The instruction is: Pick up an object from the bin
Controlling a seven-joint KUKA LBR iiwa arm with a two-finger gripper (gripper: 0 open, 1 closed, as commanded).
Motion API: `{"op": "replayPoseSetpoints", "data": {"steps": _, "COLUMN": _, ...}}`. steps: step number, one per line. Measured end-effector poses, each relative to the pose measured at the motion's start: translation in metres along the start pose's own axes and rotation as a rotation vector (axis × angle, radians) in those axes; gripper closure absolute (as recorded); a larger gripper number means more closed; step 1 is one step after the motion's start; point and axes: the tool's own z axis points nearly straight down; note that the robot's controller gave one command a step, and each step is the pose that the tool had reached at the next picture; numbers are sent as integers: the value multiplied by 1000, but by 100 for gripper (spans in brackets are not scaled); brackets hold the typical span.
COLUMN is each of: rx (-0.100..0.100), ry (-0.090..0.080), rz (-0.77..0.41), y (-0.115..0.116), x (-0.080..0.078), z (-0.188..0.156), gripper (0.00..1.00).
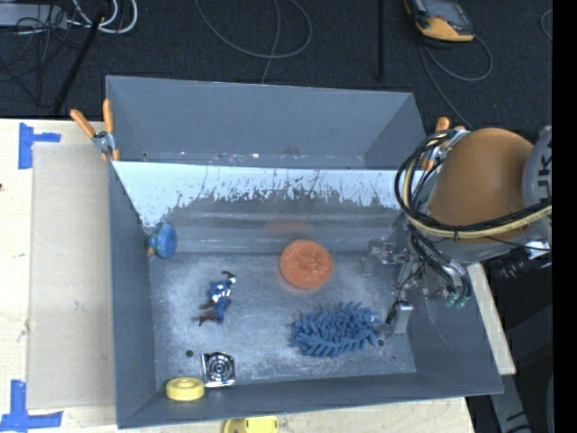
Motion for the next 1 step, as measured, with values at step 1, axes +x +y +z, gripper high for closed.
{"op": "replayPoseSetpoints", "data": {"steps": 1, "rx": 1, "ry": -7, "rz": -2, "y": 0, "x": -1, "z": -4, "gripper": 0}}
